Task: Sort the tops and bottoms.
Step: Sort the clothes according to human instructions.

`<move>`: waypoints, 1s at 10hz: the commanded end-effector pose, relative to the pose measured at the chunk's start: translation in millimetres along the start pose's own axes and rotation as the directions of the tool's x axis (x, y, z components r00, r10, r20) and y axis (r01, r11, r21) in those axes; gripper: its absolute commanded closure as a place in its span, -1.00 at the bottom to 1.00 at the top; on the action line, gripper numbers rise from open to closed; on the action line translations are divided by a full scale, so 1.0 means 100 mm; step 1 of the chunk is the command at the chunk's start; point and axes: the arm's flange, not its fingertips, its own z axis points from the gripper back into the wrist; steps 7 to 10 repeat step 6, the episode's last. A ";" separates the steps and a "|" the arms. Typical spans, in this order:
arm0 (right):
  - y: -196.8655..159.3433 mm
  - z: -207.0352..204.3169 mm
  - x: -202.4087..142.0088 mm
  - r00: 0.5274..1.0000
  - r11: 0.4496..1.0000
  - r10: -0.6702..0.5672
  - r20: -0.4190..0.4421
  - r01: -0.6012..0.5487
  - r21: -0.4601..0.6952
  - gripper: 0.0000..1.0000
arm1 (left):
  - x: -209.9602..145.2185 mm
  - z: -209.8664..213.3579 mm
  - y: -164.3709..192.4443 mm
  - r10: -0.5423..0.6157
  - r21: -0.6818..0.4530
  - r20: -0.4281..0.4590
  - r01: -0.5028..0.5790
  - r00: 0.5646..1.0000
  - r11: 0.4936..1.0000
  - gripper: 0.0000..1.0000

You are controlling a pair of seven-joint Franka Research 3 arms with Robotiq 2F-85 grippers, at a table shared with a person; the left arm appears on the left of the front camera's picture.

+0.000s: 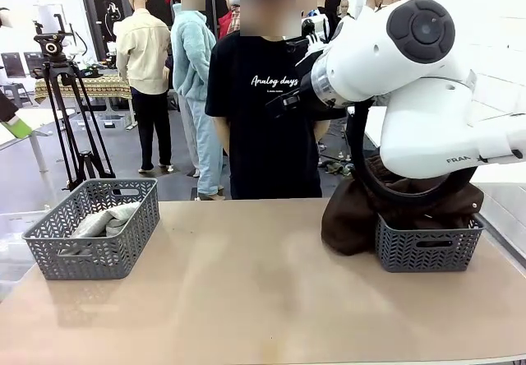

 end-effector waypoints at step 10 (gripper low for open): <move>-0.02 0.03 -0.02 1.000 1.000 0.003 -0.012 -0.003 0.015 -1.00 | -0.01 0.00 0.00 0.000 0.000 -0.001 0.000 1.000 1.000 -1.00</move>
